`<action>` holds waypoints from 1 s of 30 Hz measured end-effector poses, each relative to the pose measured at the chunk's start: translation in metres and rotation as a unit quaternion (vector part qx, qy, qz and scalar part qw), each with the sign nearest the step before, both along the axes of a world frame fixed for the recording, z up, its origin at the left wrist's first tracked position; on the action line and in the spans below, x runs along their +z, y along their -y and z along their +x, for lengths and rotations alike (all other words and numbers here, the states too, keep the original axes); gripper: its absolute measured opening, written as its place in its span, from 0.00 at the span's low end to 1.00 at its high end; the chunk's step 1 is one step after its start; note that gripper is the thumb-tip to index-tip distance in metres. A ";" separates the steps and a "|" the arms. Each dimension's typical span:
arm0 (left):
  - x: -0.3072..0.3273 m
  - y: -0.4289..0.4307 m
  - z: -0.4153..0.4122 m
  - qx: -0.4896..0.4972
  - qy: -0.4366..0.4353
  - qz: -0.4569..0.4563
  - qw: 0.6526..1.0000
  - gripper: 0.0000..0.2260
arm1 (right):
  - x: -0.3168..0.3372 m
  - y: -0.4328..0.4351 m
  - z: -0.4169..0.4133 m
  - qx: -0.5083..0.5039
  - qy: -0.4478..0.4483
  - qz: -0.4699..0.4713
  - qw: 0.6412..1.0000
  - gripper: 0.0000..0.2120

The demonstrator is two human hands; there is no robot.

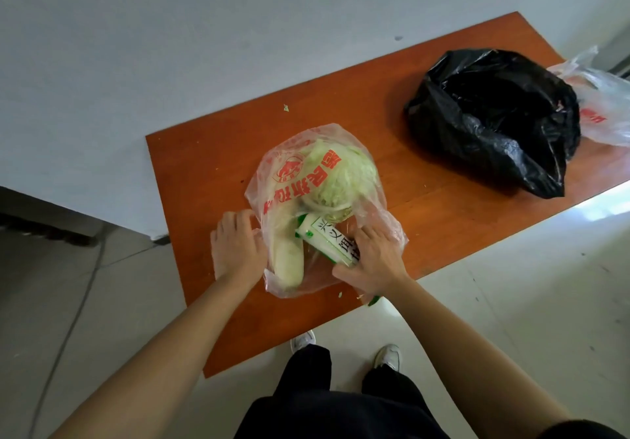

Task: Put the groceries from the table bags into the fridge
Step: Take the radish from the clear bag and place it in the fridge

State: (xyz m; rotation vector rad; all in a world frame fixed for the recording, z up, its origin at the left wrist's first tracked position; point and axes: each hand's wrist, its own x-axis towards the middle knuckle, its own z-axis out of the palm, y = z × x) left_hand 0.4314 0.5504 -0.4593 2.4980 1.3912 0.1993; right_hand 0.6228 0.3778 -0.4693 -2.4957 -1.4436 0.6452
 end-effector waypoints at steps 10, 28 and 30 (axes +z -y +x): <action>-0.029 0.057 0.034 -0.099 -0.059 -0.086 0.990 0.21 | 0.007 0.033 0.011 -0.020 -0.011 0.135 0.991 0.31; -0.041 0.044 0.021 0.076 -0.152 -0.107 0.980 0.53 | 0.016 0.028 -0.004 -0.001 -0.173 -0.039 0.984 0.29; -0.046 0.039 0.016 0.072 -0.187 -0.130 0.971 0.56 | 0.011 0.036 -0.003 -0.009 -0.158 -0.043 0.986 0.29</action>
